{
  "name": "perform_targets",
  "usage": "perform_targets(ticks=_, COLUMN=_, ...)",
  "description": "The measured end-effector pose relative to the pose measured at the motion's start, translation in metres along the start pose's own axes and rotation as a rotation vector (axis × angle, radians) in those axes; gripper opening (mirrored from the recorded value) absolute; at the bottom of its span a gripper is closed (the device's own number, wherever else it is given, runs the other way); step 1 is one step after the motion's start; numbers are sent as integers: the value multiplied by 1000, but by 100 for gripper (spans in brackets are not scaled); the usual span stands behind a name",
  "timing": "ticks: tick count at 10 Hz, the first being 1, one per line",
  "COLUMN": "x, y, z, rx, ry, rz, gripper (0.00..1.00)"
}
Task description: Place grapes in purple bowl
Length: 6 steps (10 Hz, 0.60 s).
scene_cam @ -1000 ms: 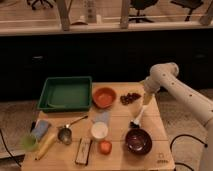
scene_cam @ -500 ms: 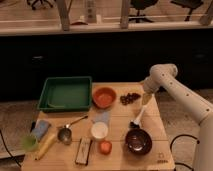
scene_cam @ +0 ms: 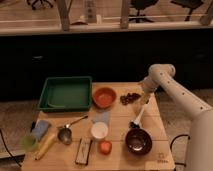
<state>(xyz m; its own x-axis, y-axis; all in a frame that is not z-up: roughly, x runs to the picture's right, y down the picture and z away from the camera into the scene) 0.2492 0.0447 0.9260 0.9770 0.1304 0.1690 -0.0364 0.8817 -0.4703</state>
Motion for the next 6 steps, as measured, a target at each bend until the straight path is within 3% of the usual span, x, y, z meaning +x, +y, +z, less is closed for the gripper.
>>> perform_targets(ticks=6, x=2, y=1, z=23, rx=-51, ry=-15, rz=17, gripper=80)
